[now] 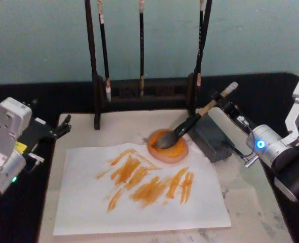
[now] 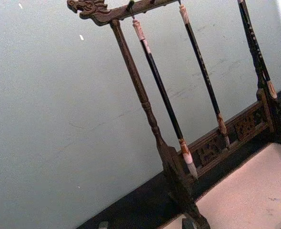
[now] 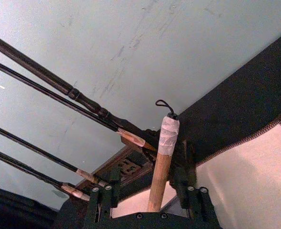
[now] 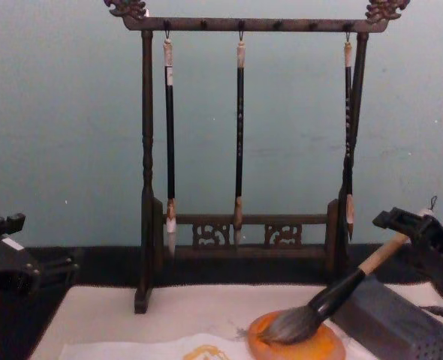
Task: Pick up the brush from the inkstone, write on the paper, then place the brush back to its original position.
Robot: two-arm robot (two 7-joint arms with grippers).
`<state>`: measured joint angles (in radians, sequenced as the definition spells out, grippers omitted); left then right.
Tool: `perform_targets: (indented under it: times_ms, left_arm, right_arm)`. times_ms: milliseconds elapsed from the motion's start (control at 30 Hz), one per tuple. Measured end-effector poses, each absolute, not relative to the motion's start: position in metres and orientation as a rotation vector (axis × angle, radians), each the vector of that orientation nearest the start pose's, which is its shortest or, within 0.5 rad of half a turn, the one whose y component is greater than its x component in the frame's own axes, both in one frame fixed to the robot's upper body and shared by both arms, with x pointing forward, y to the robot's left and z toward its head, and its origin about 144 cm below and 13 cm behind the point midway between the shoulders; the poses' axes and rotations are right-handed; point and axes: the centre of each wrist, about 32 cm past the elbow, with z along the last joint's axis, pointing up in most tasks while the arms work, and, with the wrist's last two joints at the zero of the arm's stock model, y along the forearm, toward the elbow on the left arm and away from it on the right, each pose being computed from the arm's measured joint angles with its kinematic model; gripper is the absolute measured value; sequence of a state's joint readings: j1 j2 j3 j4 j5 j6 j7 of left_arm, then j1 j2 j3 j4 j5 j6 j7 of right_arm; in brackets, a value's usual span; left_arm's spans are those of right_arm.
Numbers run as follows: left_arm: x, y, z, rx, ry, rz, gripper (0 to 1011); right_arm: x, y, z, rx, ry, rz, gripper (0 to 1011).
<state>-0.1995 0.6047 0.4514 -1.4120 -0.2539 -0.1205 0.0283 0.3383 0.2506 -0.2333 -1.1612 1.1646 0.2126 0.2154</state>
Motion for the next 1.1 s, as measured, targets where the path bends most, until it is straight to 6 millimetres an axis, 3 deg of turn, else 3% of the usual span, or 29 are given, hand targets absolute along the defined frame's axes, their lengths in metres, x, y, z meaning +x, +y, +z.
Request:
perform_targets:
  times_ms: [400, 767, 1100]
  left_arm:
    - [0.489, 0.310, 1.140, 0.304, -0.285, 1.248, 1001]
    - [0.489, 0.310, 1.140, 0.304, -0.285, 1.248, 1001]
    - [0.489, 0.310, 1.140, 0.305, -0.285, 1.248, 1001]
  right_arm:
    - [0.547, -0.264, 1.132, 0.455, 0.850, -1.115, 1000]
    - [0.543, -0.270, 1.131, 0.456, 0.850, -1.108, 1000]
    - [0.521, -0.288, 1.129, 0.455, 0.862, -1.133, 1000]
